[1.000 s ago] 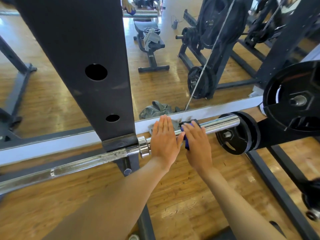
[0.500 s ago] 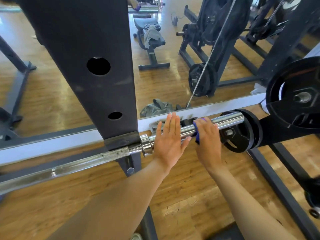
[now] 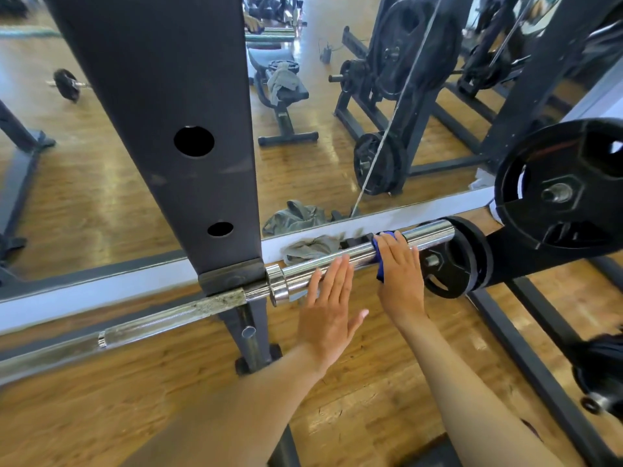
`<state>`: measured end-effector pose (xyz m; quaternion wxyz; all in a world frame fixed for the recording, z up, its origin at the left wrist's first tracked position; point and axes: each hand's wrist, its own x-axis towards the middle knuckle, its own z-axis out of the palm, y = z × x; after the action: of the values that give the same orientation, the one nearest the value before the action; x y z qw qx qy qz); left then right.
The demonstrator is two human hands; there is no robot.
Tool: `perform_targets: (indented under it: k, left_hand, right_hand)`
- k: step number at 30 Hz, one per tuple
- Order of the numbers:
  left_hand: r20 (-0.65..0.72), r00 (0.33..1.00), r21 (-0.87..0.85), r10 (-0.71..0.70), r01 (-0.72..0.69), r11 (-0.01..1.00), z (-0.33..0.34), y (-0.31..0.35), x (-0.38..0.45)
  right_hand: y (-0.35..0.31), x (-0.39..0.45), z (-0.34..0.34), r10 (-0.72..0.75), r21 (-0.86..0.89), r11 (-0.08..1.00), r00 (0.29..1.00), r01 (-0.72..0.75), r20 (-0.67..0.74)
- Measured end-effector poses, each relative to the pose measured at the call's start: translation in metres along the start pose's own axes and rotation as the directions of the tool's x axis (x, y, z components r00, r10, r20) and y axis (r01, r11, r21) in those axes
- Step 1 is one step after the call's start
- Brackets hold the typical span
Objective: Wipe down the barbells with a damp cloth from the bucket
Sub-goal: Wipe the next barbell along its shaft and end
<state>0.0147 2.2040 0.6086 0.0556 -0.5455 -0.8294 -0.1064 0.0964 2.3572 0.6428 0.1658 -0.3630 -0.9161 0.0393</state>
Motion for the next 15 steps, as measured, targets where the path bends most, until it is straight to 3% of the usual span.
perform_targets:
  k: [4, 10, 15]
  left_hand:
    - [-0.001, 1.0, -0.018, 0.011, -0.011, 1.0, -0.019, -0.016, 0.038]
    - [0.11, 0.993, 0.009, -0.044, 0.043, 0.999, -0.025, -0.025, 0.065]
    - [0.184, 0.974, -0.057, -0.132, 0.144, 0.988, -0.034, -0.037, 0.087]
  right_hand:
    - [-0.005, 0.001, -0.002, -0.009, 0.01, 1.0, 0.999, 0.008, 0.034]
    - [-0.013, 0.001, -0.001, 0.021, 0.038, 0.999, 0.999, -0.022, 0.035]
    - [-0.03, 0.001, 0.004, 0.007, 0.053, 0.999, 0.999, -0.009, 0.041]
